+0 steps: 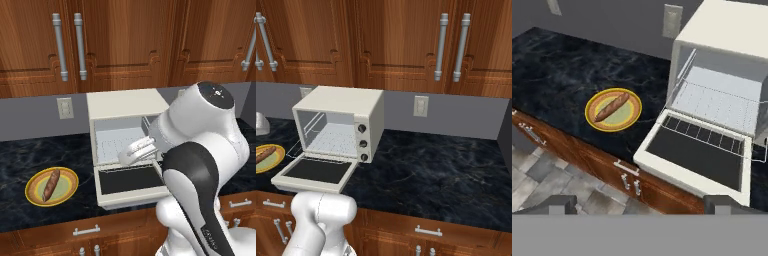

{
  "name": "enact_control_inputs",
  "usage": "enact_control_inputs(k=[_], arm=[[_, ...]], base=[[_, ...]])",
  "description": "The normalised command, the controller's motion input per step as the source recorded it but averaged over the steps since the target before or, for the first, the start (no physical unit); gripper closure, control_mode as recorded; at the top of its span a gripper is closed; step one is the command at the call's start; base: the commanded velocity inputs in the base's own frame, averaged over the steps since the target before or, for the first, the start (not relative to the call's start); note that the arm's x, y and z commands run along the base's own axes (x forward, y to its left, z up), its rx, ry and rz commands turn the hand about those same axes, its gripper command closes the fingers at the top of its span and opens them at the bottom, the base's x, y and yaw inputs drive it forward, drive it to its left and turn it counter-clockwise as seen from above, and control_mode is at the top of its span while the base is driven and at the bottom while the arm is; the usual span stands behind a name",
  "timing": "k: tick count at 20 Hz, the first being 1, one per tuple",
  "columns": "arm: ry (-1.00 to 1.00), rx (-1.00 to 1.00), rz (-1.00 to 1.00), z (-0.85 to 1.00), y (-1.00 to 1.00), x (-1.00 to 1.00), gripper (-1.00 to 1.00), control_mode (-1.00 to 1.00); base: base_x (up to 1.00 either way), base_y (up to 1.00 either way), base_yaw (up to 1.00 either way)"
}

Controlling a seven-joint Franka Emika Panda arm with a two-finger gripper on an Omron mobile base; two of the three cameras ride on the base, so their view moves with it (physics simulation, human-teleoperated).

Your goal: Pull the toaster oven rack outwards. Pick up the baguette from the plate and place it on the toaster oven rack. Close the toaster oven door fully and set the temperature to the lowest setting.

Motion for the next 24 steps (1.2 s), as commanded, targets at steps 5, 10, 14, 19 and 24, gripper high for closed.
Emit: enact_control_inputs(k=[5,10,14,19,24], arm=[[0.00,0.02,-0.32,-0.33,0.09,-0.12,-1.00,-1.00],[-0.03,0.18,-0.15,-0.47,0.00,-0.01,-1.00,-1.00],[0.04,0.22,-0.10,-0.33,0.00,0.04,-1.00,-1.00],[0.06,0.14,-0.11,-0.15,0.23,0.12,-1.00,-1.00],[0.01,0.04,-0.17,-0.06,0.50,0.14,-1.00,-1.00]], base=[[0.00,0.00,0.00],[0.00,0.00,0.00],[0.00,0.00,0.00],[0.00,0.00,0.00],[0.00,0.00,0.00]])
